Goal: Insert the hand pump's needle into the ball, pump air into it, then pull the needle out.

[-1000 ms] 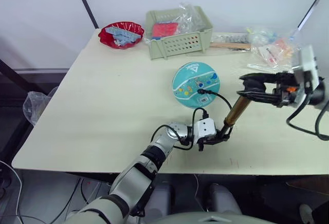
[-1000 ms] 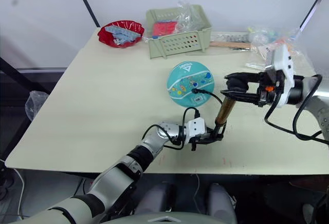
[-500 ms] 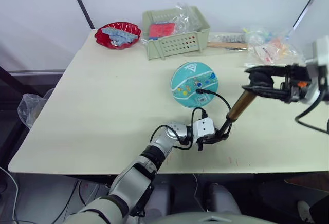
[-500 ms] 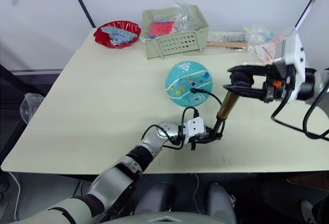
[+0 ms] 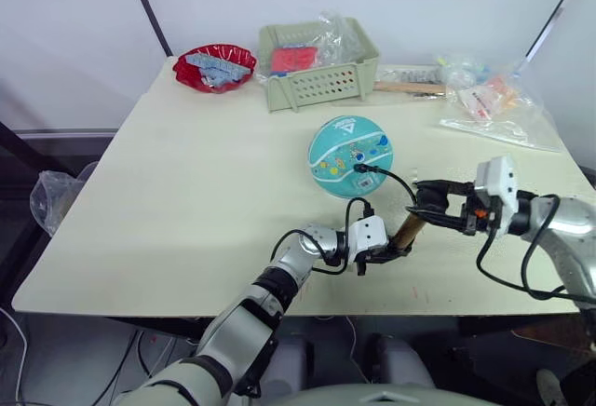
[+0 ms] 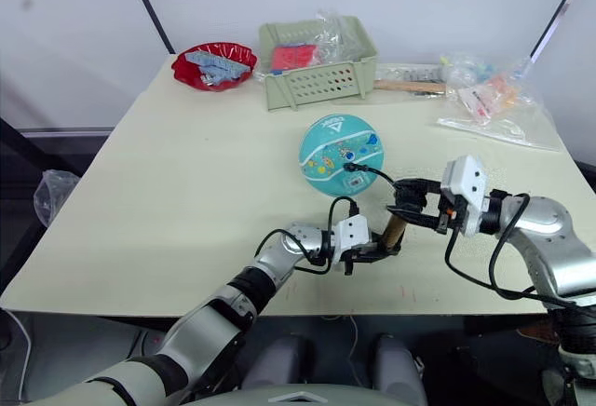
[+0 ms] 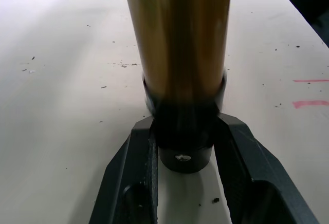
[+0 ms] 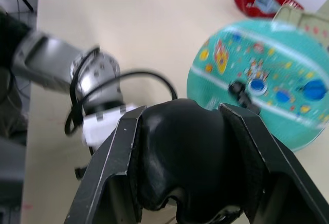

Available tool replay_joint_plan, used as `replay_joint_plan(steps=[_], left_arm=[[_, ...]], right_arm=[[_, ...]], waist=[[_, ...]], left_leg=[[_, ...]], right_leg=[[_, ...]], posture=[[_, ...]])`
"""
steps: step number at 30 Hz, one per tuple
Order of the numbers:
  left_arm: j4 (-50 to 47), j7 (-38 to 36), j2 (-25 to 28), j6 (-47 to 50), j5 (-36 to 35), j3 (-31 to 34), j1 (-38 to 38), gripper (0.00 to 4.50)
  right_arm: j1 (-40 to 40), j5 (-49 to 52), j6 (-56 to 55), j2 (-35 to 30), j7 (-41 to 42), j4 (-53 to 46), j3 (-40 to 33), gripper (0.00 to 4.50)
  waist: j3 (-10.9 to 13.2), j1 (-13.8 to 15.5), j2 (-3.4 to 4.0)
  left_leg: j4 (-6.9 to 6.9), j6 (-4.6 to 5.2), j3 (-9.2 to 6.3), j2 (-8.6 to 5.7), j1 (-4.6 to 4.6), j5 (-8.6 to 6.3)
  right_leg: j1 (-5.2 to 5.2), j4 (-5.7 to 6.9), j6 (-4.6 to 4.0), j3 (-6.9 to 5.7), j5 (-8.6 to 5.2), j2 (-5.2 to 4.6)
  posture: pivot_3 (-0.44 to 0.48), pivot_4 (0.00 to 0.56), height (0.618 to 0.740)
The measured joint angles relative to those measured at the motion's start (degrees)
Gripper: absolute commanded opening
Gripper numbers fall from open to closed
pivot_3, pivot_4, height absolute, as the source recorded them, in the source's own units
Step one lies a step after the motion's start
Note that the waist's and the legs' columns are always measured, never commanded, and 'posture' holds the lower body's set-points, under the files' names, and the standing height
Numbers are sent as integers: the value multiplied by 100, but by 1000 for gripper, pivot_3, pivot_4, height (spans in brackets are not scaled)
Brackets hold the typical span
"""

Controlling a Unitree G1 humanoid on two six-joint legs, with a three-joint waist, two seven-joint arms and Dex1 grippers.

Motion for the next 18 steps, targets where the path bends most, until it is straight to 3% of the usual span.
replay_joint_plan(steps=[4, 11, 18], left_arm=[[-3, 0, -2, -2, -2, 1, -27, 1068], [-51, -46, -20, -12, -32, 21, -65, 1068], [-52, -71, -20, -18, -32, 22, -75, 1068]], right_arm=[[-122, 161, 231, -27, 58, 4, -94, 1651], [-905, 1125, 1602, -663, 121, -229, -526, 1651], [-1589, 1910, 2490, -1143, 128, -410, -1096, 1651]], waist=[[17, 0, 18], [72, 6, 76], [87, 4, 70]], left_leg=[[1, 0, -1, 0, 0, 0], [1, 0, -1, -1, -22, 1], [1, 0, -3, -2, -28, 0]], right_leg=[[3, 0, 0, 1, 0, 14], [-10, -6, -3, -1, 1, -6], [-10, -16, -2, -4, 1, -13]], posture=[[0, 150, 740], [0, 150, 740], [0, 150, 740]])
